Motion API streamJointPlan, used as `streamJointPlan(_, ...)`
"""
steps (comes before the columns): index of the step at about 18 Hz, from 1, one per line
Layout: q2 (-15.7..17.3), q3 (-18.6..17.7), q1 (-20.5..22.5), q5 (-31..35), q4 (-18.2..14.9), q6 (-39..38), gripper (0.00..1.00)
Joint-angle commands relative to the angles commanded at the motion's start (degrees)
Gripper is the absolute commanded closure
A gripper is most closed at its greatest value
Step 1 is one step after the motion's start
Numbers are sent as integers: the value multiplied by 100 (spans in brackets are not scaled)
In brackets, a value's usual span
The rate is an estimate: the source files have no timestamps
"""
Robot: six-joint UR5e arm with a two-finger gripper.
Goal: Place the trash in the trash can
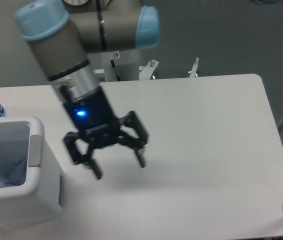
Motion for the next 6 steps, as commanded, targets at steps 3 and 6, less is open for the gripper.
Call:
streamJointPlan(3, 106, -9, 106, -18, -573, 740, 0)
streamJointPlan(6, 238, -52, 150, -35, -802, 785, 0)
